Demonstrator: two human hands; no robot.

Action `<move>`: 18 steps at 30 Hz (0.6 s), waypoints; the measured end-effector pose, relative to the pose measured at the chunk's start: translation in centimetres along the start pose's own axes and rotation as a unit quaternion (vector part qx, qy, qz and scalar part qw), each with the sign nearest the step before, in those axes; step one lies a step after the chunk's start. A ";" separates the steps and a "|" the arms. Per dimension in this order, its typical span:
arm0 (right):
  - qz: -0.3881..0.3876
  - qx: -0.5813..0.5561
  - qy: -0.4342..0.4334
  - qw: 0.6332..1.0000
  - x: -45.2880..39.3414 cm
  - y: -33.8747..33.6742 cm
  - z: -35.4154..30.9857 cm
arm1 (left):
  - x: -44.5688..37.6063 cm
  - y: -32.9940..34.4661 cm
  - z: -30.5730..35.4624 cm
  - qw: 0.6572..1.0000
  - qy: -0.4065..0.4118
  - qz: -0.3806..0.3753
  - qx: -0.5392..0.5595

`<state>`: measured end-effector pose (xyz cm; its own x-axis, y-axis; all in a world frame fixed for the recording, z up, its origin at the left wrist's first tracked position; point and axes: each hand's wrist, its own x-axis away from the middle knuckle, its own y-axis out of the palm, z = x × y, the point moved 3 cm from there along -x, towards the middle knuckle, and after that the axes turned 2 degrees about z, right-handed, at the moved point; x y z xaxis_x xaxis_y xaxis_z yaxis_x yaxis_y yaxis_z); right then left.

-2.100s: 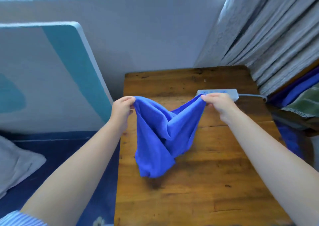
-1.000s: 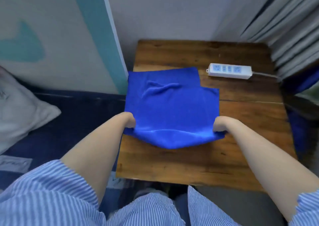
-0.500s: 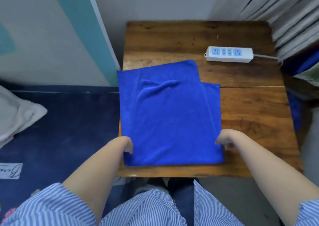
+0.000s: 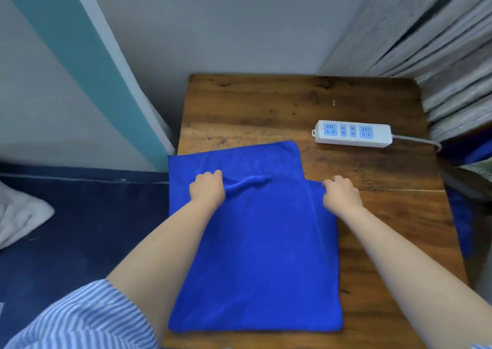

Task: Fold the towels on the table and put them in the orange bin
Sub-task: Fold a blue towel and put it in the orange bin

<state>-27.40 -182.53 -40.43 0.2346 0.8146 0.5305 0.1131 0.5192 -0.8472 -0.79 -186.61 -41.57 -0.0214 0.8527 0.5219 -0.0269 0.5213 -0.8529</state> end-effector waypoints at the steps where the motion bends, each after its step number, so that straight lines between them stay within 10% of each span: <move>1: 0.000 -0.011 -0.003 1.000 -0.7 0.0 0.2 | -0.5 0.0 0.2 1.000 -0.001 0.004 0.001; 13: -0.088 -0.007 -0.033 0.996 -5.1 -0.1 1.6 | -3.8 1.4 -1.9 0.999 -0.035 0.024 0.016; 18: -0.174 0.028 -0.065 0.982 -4.6 -3.6 0.0 | -3.6 -0.5 -2.9 0.972 -0.049 0.033 0.226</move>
<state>-28.84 -188.17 -39.80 0.0658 0.6098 0.7898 0.1095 0.7824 -0.6131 2.19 -189.82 -43.03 -0.1326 0.8649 0.4842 -0.4590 0.3794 -0.8034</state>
